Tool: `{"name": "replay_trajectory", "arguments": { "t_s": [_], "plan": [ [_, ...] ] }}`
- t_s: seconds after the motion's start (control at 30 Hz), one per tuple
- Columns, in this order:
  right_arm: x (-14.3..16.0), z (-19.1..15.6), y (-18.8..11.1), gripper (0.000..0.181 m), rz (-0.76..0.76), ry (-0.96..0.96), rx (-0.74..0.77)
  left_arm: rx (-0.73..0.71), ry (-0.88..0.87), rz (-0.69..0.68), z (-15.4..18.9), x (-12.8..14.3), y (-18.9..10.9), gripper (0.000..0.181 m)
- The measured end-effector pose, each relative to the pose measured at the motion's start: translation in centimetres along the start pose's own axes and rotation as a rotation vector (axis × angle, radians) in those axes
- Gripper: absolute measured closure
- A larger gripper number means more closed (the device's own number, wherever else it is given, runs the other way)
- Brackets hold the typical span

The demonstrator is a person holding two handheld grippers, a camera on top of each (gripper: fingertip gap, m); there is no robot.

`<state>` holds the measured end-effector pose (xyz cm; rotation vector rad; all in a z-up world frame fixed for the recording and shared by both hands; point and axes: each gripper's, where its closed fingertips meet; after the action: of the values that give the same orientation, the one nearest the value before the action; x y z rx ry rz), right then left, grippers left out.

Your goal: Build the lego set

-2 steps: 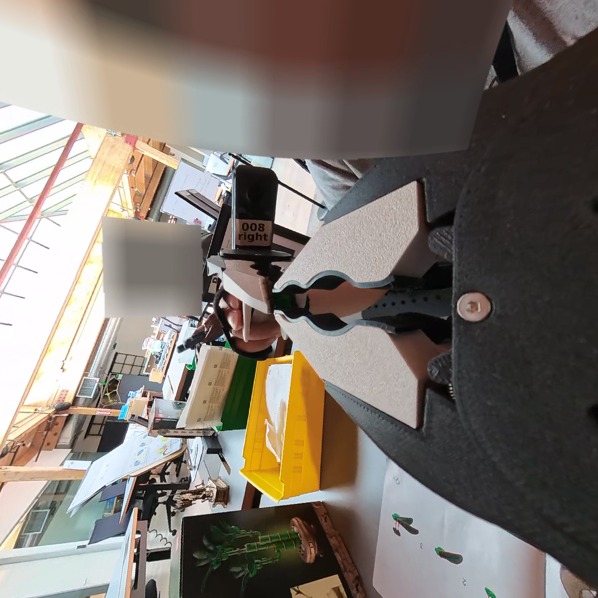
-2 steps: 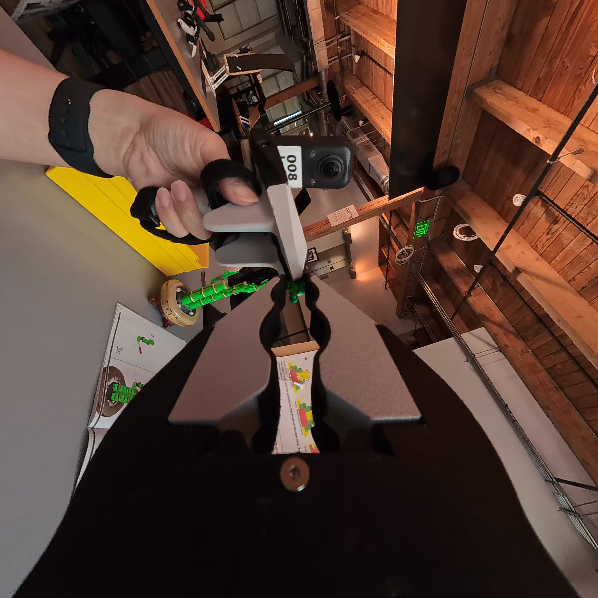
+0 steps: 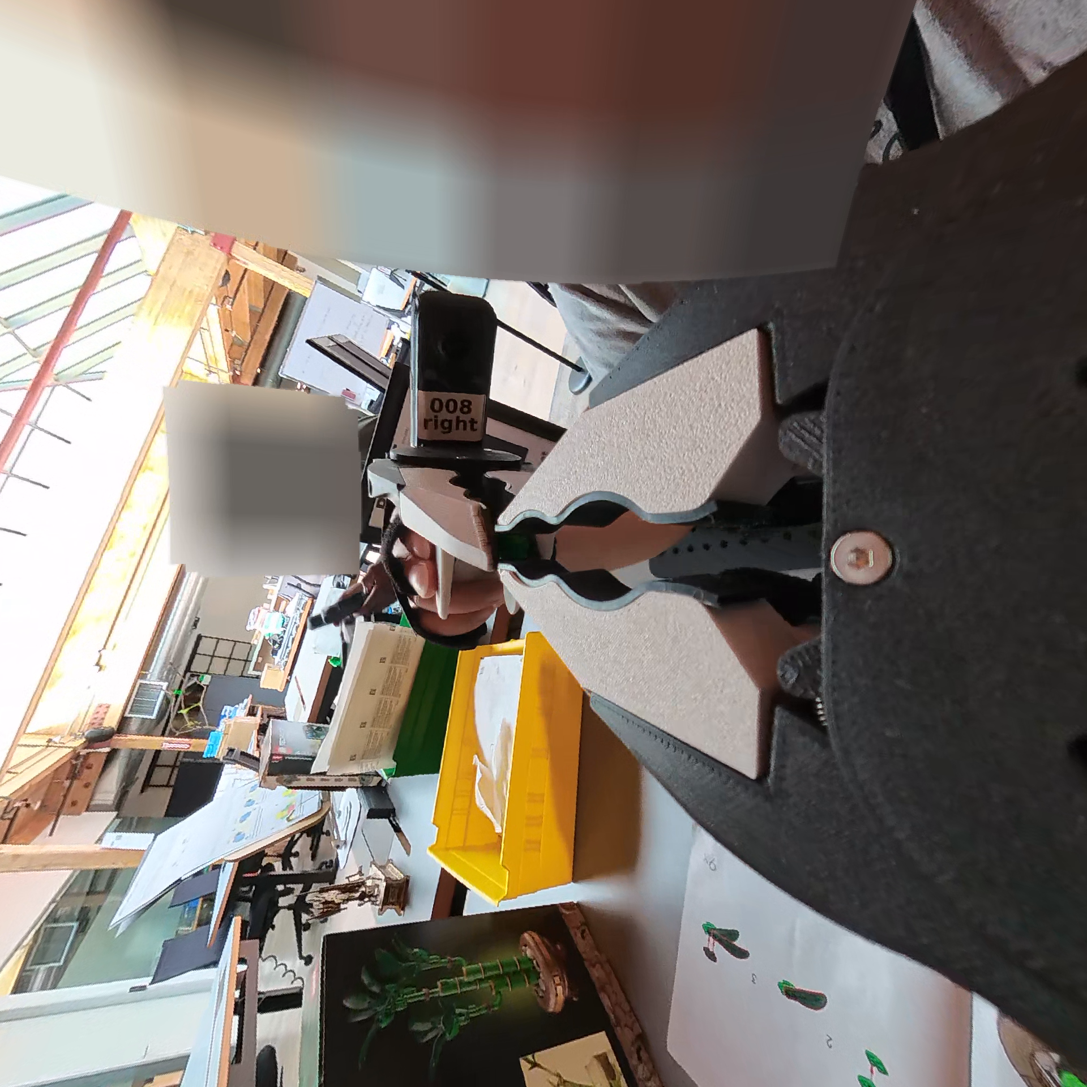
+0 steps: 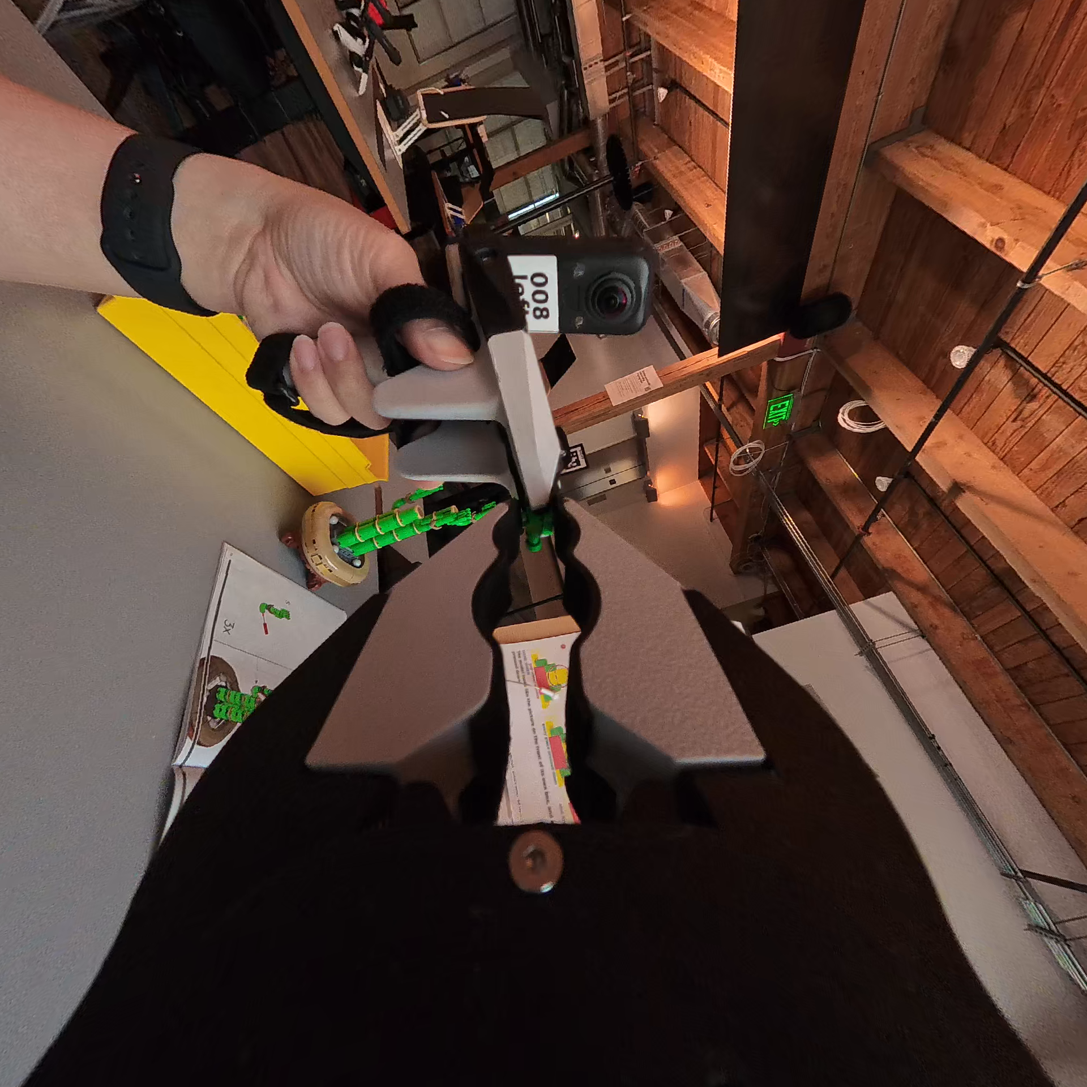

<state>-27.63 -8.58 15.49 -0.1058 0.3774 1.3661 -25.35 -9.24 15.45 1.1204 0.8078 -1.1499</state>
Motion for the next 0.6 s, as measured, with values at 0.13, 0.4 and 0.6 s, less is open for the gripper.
{"name": "replay_trajectory", "arguments": {
  "t_s": [0.13, 0.4, 0.6],
  "plan": [
    [0.14, -0.37, -0.04, 0.172, -0.01, 0.011, -0.026, -0.002, -0.001, -0.024, -0.13, 0.35, -0.11, 0.175],
    [-0.02, -0.32, 0.36, 0.173, -0.004, 0.022, -0.021, 0.009, -0.003, -0.026, -0.07, 0.37, -0.11, 0.175],
    [-0.26, -0.08, 0.26, 0.173, 0.015, 0.033, -0.01, 0.017, 0.017, -0.014, 0.18, 0.19, 0.02, 0.175]
  ]
}}
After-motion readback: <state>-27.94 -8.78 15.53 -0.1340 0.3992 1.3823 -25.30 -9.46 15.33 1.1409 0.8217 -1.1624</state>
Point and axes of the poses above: each gripper's, where its closed fingertips meet, y out along the fingers, x out of its underside, z = x × y across the jaws, and after that the axes turned 11 degrees about z, right-handed
